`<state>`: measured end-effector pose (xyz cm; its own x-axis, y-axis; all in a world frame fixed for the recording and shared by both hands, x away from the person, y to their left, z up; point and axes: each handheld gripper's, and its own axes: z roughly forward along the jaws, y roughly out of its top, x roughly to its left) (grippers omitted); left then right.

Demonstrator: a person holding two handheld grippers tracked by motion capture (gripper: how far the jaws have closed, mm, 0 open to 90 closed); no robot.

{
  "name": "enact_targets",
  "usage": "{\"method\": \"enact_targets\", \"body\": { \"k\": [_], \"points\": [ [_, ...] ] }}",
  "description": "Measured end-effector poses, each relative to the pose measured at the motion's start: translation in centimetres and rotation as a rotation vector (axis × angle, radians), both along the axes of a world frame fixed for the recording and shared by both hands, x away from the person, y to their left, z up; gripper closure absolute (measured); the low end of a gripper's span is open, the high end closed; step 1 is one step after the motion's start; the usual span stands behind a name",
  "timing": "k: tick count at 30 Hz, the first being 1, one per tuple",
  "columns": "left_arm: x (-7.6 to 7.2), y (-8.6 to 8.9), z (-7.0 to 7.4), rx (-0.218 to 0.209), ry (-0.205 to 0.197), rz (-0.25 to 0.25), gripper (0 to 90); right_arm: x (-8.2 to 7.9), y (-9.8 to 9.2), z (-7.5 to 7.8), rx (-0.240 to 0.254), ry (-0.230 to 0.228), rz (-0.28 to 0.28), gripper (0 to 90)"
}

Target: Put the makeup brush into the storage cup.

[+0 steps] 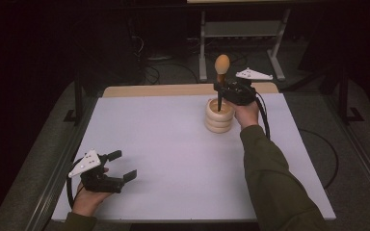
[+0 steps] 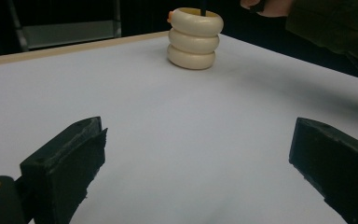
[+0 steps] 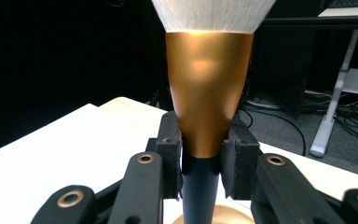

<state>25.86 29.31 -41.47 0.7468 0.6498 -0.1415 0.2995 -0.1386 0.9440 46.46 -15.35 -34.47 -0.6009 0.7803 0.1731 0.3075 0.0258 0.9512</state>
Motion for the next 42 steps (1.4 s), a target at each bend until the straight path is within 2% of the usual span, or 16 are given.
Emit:
{"method": "enact_targets", "body": {
  "k": [4,14,32,42],
  "points": [
    [0.0,0.0,0.0,0.005,0.001,-0.006,3.3,0.2,0.3,-0.6,-0.03,0.013,-0.003,70.8],
    [0.0,-0.1,-0.1,0.004,0.003,-0.01,3.3,0.5,0.8,-1.7,-0.061,0.04,-0.005,70.8],
    [0.0,-0.2,-0.2,0.004,0.005,-0.012,3.3,0.8,0.9,-3.3,-0.092,0.079,-0.011,70.7],
    [0.0,-0.3,-0.2,0.012,0.008,-0.016,3.3,0.6,0.7,-3.6,-0.096,0.084,-0.011,69.1]
  ]
}}
